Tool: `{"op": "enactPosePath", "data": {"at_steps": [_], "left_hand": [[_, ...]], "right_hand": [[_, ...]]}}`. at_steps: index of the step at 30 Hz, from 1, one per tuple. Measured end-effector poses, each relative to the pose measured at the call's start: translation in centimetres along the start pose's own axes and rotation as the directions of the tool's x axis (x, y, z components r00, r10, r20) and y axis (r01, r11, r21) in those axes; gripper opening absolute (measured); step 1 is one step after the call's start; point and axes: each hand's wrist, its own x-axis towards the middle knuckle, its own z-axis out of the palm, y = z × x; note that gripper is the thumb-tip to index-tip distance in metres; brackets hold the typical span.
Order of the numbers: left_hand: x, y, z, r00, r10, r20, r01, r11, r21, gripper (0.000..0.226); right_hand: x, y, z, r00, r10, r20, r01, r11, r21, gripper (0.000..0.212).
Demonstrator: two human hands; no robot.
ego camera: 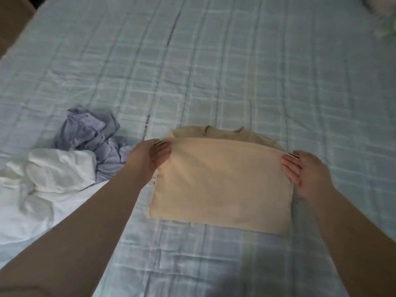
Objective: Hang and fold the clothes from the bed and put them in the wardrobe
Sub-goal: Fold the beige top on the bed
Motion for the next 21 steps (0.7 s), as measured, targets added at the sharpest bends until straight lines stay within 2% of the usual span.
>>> {"op": "enactPosePath", "data": {"at_steps": [4,9,10,12,14,15,16,17,18,19,20,21], "left_hand": [[6.3,-0.2,1.3,0.998,0.065,0.01,-0.064,0.997,-0.034,0.013],[10.7,-1.2,2.7,0.995,0.102,0.019,-0.102,0.995,0.009,0.014],[11.2,-1.5,3.0,0.991,0.129,0.021,-0.13,0.991,0.023,0.017],[12.3,-1.9,3.2,0.983,0.181,0.022,-0.181,0.983,0.035,0.034],[13.1,-2.6,3.3,0.969,0.244,0.043,-0.247,0.953,0.175,0.051],[13.1,-2.8,3.3,0.954,0.292,0.072,-0.299,0.896,0.329,0.061],[13.2,-3.2,3.2,0.927,0.351,0.132,-0.371,0.81,0.454,0.068],[13.0,-3.6,3.2,0.884,0.406,0.233,-0.463,0.69,0.556,0.07],[12.9,-4.1,3.0,0.821,0.437,0.367,-0.563,0.516,0.646,0.068],[12.5,-4.7,3.0,0.745,0.45,0.493,-0.635,0.248,0.732,0.063],[12.2,-5.4,2.8,0.652,0.445,0.614,-0.66,-0.065,0.749,0.057],[12.0,-6.1,2.8,0.598,0.409,0.69,-0.623,-0.304,0.72,0.054]], "right_hand": [[5.6,0.5,1.7,0.997,-0.073,-0.001,0.073,0.997,0.022,0.016],[10.4,1.8,3.3,0.995,-0.081,-0.05,0.08,0.997,-0.013,0.015],[10.9,1.9,3.6,0.995,-0.092,-0.041,0.092,0.996,-0.007,0.017],[11.6,2.0,3.9,0.99,-0.141,-0.029,0.141,0.99,-0.013,0.034],[12.3,2.5,4.1,0.979,-0.198,-0.057,0.196,0.98,-0.037,0.044],[12.3,2.8,4.1,0.968,-0.244,-0.062,0.238,0.967,-0.093,0.049],[12.3,3.3,4.1,0.947,-0.317,-0.046,0.3,0.929,-0.216,0.053],[12.0,3.8,4.1,0.915,-0.403,0.003,0.366,0.828,-0.424,0.054],[11.7,4.4,4.1,0.877,-0.471,0.095,0.413,0.636,-0.652,0.053],[11.4,5.0,4.0,0.831,-0.513,0.218,0.45,0.387,-0.805,0.052],[11.0,5.7,4.1,0.775,-0.526,0.351,0.488,0.144,-0.861,0.051],[10.5,6.3,4.5,0.725,-0.507,0.466,0.504,-0.071,-0.861,0.051]]}}
